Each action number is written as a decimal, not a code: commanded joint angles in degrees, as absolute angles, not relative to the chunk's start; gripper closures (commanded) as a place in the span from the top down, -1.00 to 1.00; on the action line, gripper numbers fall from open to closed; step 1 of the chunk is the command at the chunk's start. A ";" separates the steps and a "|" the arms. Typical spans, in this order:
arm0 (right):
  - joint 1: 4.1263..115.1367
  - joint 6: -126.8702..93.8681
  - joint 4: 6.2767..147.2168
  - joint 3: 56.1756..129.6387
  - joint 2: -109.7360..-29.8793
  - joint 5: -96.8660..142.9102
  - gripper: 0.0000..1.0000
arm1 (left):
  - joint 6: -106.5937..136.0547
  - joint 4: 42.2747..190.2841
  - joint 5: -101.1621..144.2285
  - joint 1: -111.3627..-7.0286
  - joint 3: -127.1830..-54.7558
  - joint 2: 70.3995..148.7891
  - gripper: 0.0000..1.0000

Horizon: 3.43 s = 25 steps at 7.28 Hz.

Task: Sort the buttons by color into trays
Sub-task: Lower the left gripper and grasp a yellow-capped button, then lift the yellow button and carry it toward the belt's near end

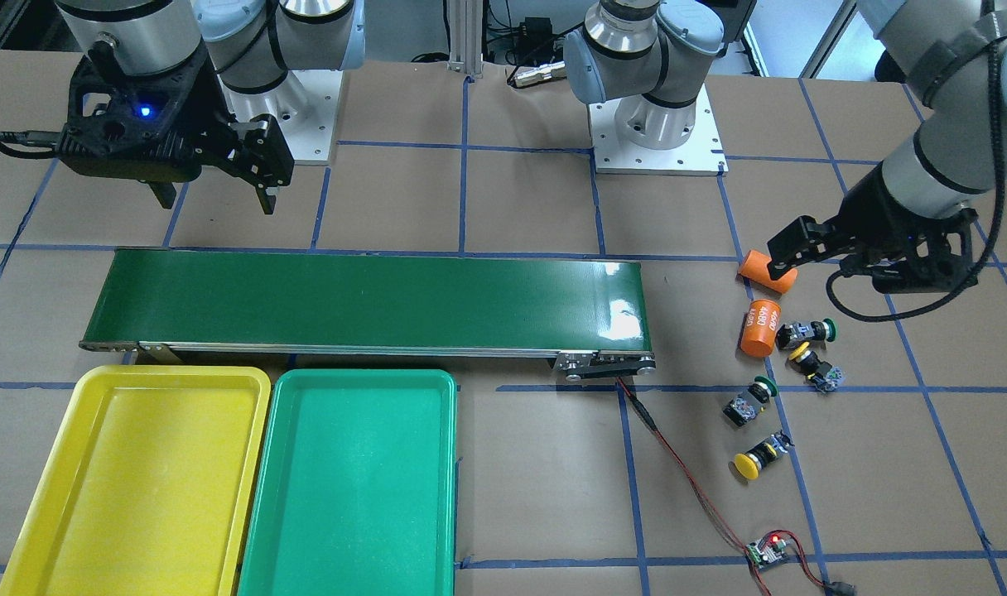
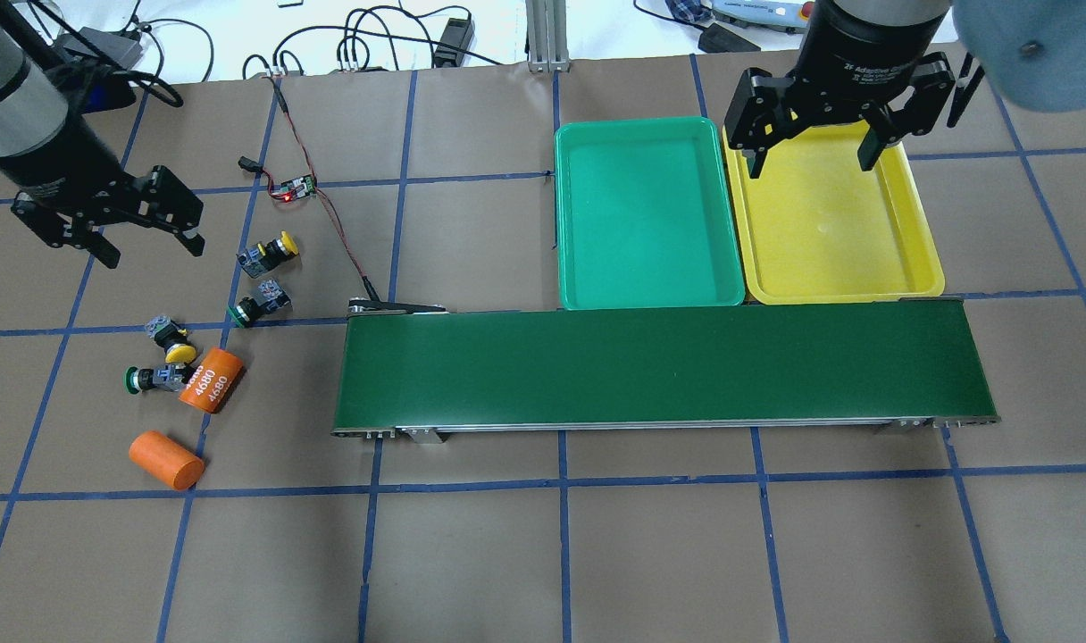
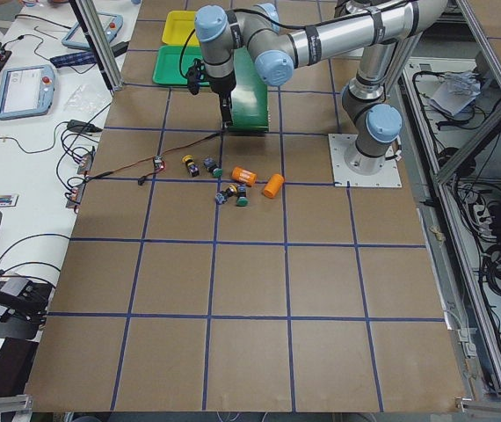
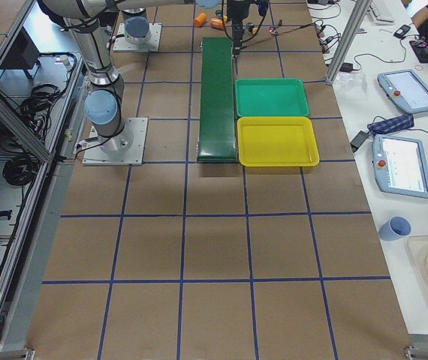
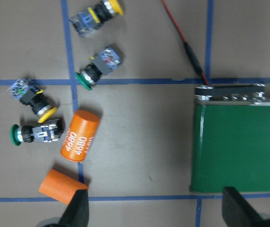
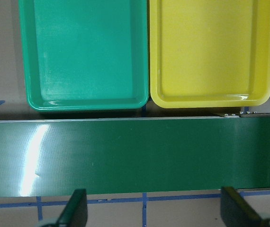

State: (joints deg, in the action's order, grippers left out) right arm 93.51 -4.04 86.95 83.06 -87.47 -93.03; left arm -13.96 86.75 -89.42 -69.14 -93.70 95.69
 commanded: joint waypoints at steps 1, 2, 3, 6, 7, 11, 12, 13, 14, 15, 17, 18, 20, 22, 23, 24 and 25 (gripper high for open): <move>93.52 -4.04 87.01 83.06 -87.54 -92.99 1.00 | -10.83 83.06 -89.65 -61.04 -93.69 99.56 1.00; 93.52 -3.96 86.75 83.06 -87.45 -93.16 1.00 | -10.38 82.97 -89.65 -57.43 -93.34 102.36 1.00; 93.52 -3.96 86.92 83.14 -87.45 -93.08 1.00 | -9.15 78.88 -89.91 -56.78 -92.82 105.79 1.00; 93.52 -4.04 86.84 83.14 -87.45 -93.25 1.00 | 3.58 70.67 -90.70 -57.30 -97.10 112.67 1.00; 93.52 -3.96 86.66 83.14 -87.54 -93.34 1.00 | 5.78 70.49 -90.70 -57.39 -98.95 112.68 1.00; 93.52 -4.04 86.75 83.14 -87.63 -93.25 1.00 | 5.62 59.15 -90.70 -57.39 -103.00 116.89 1.00; 93.52 -4.04 86.66 83.14 -87.71 -93.34 1.00 | 6.15 58.37 -90.79 -57.91 -102.92 117.24 1.00; 93.52 -4.04 86.75 83.14 -87.63 -93.25 1.00 | 5.46 58.36 -90.70 -57.92 -103.27 117.33 0.98; 93.52 -4.04 86.57 83.14 -87.71 -93.25 1.00 | 5.10 58.53 -91.40 -57.92 -103.36 117.60 0.66; 93.52 -4.04 86.75 83.49 -87.63 -93.34 1.00 | 5.01 58.45 -93.15 -57.92 -104.40 117.51 0.39; 93.52 -3.96 86.57 83.50 -87.71 -93.25 1.00 | 4.75 58.88 -92.55 -57.92 -105.12 116.20 -0.29; 93.52 -4.04 86.57 83.50 -87.71 -93.34 1.00 | 3.88 59.50 -92.55 -58.01 -104.94 115.15 -0.86; 93.52 -3.96 86.13 83.50 -87.89 -93.25 1.00 | 3.78 61.68 -92.55 -58.09 -102.59 113.48 -1.00; 93.52 -3.96 86.04 83.50 -87.89 -93.34 1.00 | 10.23 68.52 -92.81 -66.21 -97.85 110.93 -1.00; 93.52 -3.96 86.04 83.50 -87.89 -93.25 1.00 | 23.25 70.73 -93.07 -72.19 -97.04 109.61 -1.00; 93.52 -3.96 85.96 83.50 -87.89 -93.25 1.00 | 32.34 71.53 -92.64 -77.29 -97.90 108.56 -1.00; 93.52 -3.96 85.96 83.50 -87.89 -93.25 1.00 | 47.22 72.59 -91.59 -82.74 -98.43 107.41 -1.00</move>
State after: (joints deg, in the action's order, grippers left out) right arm 93.52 -3.96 85.99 83.50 -87.89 -93.26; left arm 30.91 71.03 -92.50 -75.84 -97.99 108.89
